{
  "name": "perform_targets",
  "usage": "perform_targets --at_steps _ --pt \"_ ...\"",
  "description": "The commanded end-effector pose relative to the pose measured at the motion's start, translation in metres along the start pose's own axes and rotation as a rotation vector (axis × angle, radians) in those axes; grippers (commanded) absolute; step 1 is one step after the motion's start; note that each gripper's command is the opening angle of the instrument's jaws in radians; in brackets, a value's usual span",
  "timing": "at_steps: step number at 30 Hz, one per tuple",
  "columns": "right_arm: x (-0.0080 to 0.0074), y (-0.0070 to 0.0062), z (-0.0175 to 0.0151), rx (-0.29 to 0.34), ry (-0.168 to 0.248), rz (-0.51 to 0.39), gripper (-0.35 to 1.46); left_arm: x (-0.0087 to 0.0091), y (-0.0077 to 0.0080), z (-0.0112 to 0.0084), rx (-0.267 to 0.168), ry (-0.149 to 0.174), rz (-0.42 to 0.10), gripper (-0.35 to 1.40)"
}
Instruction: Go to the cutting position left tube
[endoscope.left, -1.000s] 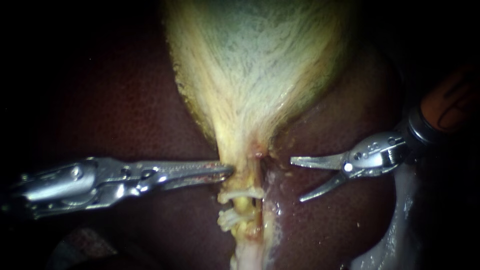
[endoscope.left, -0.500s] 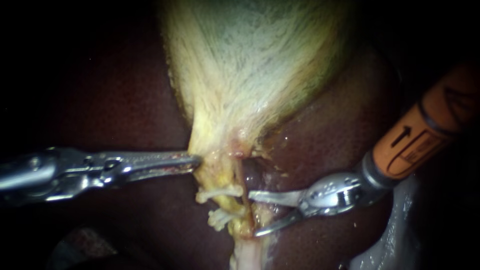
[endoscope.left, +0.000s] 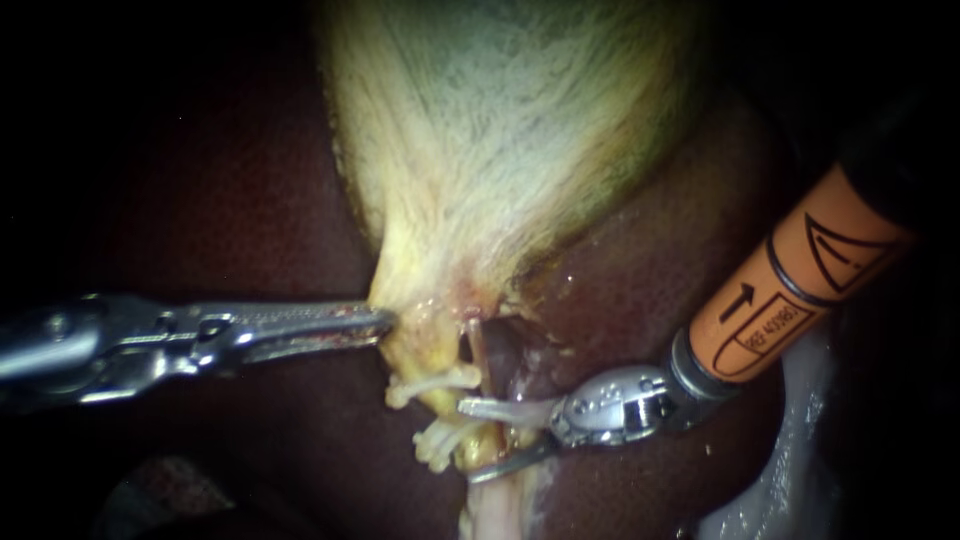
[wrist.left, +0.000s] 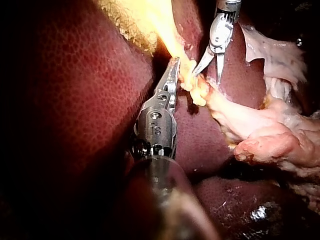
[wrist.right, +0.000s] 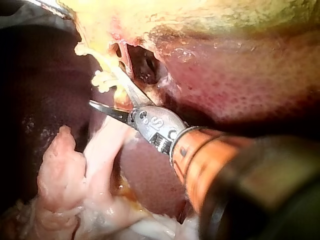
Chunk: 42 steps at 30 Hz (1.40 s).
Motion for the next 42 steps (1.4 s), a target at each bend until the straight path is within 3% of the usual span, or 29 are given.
perform_targets --at_steps 1,15,23,27,42 --pt "0.0001 0.0002 -0.0001 -0.008 0.000 0.001 1.41 0.0000 -0.0001 0.0000 -0.001 0.000 0.000 -0.35" --pt "0.0009 0.0009 0.0012 -0.020 -0.003 0.008 1.40 -0.0002 -0.0013 0.0001 -0.002 0.000 0.000 -0.35" --pt "0.0016 -0.0010 0.0044 0.057 -0.001 -0.007 1.40 -0.0001 -0.0014 0.0003 -0.003 0.000 0.001 -0.35" --pt "0.0019 -0.0013 0.0059 0.082 -0.004 -0.027 1.38 -0.0001 -0.0015 0.0005 0.002 0.000 0.001 -0.35" --pt "0.0023 -0.0003 0.0078 0.083 0.009 0.028 1.35 -0.0001 -0.0019 0.0008 0.006 -0.001 0.002 -0.35"
